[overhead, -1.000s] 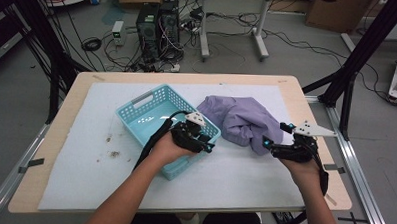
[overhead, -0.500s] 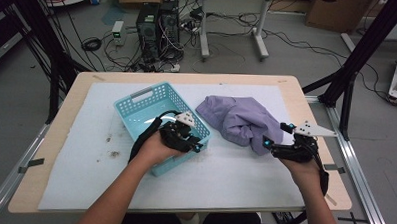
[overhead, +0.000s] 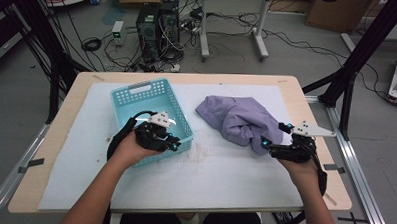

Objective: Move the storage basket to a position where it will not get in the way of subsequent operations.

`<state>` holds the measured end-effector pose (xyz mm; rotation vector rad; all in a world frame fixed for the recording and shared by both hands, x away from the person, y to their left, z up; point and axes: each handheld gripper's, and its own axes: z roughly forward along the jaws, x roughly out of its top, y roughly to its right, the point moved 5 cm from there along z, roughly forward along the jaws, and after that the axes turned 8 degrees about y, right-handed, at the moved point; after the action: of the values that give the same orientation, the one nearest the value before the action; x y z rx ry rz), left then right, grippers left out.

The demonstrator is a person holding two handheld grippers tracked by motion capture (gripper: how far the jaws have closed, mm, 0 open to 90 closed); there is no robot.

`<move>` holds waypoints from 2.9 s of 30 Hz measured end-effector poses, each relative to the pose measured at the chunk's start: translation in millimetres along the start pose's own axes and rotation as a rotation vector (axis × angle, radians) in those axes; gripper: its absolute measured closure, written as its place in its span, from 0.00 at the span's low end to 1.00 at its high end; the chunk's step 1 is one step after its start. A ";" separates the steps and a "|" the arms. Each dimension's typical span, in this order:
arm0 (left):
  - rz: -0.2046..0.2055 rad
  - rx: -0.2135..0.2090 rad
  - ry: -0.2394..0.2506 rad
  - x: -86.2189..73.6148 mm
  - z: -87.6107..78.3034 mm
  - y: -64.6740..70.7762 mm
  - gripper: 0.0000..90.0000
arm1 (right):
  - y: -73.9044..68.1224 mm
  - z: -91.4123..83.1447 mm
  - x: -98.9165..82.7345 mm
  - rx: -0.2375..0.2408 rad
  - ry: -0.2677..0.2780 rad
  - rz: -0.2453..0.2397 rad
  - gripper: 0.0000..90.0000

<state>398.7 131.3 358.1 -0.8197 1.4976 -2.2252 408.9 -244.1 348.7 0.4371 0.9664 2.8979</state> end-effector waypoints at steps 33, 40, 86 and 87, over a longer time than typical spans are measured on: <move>0.047 0.058 -0.008 -6.9 -8.7 3.3 0.86 | -0.1 1.1 -1.4 -0.002 -0.005 -0.001 0.17; -0.027 0.089 0.060 -16.3 -26.1 -1.8 0.73 | -2.6 3.1 -1.0 0.003 -0.009 -0.005 0.17; -0.517 0.659 0.150 -101.1 -115.5 -112.0 0.35 | 1.1 2.2 -2.6 -0.014 -0.017 -0.006 0.17; -0.517 0.654 0.140 -101.3 -114.0 -111.6 0.42 | 1.1 2.1 -2.7 -0.016 -0.018 -0.002 0.17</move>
<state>410.6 315.0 401.1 -0.8991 0.5331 -2.9369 412.1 -244.2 350.3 0.4596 0.9406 2.8926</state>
